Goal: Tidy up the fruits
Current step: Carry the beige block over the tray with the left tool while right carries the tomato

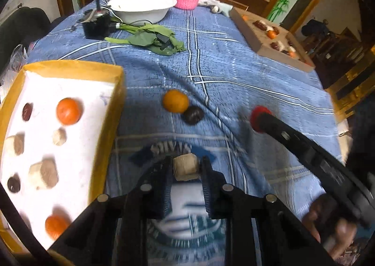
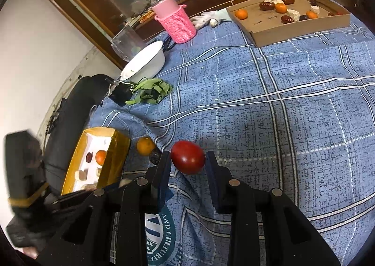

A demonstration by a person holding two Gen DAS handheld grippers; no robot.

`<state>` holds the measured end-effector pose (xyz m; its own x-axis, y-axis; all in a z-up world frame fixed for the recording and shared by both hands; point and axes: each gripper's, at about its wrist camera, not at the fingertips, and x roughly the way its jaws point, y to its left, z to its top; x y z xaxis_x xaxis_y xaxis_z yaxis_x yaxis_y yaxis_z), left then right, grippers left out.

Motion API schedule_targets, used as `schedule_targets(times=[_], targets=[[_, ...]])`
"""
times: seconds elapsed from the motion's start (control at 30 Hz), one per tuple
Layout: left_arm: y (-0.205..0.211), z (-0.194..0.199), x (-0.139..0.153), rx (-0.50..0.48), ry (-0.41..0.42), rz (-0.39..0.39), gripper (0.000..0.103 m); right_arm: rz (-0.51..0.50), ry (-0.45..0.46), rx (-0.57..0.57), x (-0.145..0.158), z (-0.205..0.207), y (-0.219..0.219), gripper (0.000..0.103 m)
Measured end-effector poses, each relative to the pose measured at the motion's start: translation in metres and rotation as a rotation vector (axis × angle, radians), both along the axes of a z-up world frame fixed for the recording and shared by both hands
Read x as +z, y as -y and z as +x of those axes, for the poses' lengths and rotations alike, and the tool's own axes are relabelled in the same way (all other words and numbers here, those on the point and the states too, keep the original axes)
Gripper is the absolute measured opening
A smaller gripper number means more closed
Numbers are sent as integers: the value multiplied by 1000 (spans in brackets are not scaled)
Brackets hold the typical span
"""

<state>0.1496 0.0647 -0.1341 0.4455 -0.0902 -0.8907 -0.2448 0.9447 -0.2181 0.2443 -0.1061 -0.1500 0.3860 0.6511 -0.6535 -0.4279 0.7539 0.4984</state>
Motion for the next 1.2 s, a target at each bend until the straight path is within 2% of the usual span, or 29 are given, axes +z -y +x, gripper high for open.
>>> schedule_targets(times=[0.33, 0.47, 0.7, 1.0, 1.2], targets=[[-19, -47, 36, 24, 75, -26, 26, 33, 113, 36, 16, -14, -7, 29], [-26, -61, 45, 34, 99, -17, 26, 20, 129, 67, 19, -19, -16, 28], [-45, -86, 56, 63, 134, -17, 26, 2, 99, 81, 36, -33, -28, 28], [-95, -124, 60, 173, 163, -52, 26, -33, 213, 157, 81, -74, -49, 28], [-135, -150, 64, 264, 177, -66, 26, -15, 238, 224, 89, -103, -64, 28]])
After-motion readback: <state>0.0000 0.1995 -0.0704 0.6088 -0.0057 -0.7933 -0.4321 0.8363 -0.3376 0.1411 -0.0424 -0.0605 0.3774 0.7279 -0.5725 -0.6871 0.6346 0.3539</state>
